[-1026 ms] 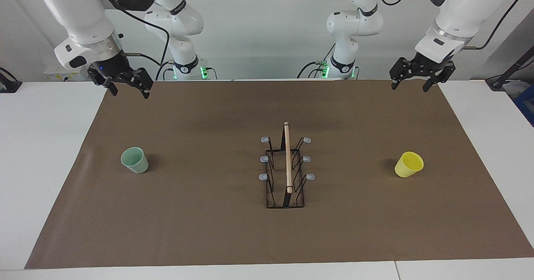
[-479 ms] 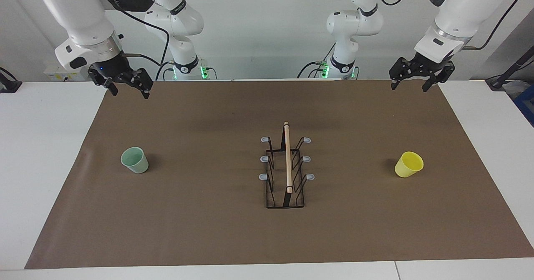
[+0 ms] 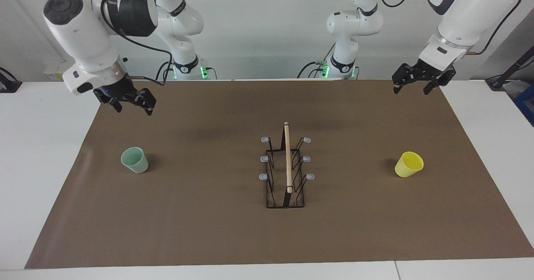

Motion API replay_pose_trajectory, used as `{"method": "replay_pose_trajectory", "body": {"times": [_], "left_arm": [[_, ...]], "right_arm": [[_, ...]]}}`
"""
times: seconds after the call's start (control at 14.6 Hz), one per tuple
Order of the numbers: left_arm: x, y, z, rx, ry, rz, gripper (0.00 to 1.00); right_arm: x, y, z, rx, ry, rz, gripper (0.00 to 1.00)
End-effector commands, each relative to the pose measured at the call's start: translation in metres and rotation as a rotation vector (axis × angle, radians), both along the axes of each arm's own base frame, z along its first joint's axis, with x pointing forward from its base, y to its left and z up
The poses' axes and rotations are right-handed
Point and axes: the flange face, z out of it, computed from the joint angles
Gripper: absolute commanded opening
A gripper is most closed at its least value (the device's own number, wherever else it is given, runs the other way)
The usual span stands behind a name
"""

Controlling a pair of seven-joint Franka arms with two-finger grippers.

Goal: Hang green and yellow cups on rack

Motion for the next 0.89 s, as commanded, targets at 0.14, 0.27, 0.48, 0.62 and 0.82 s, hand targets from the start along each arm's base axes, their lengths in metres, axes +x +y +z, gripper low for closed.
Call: {"method": "replay_pose_trajectory", "body": {"times": [0.14, 0.27, 0.48, 0.62, 0.82], "left_arm": [[0.028, 0.042, -0.041, -0.078, 0.002, 0.197, 1.00], [0.041, 0.059, -0.059, -0.131, 0.002, 0.308, 1.00], [0.066, 0.071, -0.085, -0.157, 0.038, 0.523, 1.00], [0.076, 0.086, -0.098, -0.169, 0.038, 0.692, 1.00], [0.105, 0.114, -0.133, -0.231, 0.112, 0.967, 1.00]], "right_arm": [[0.081, -0.014, -0.080, 0.010, 0.049, 0.074, 1.00], [0.089, -0.014, -0.108, -0.016, 0.072, 0.180, 1.00], [0.098, 0.023, -0.171, -0.171, 0.192, 0.455, 1.00], [0.093, 0.037, -0.189, -0.220, 0.260, 0.647, 1.00], [0.079, 0.047, -0.216, -0.323, 0.429, 0.963, 1.00]]}}
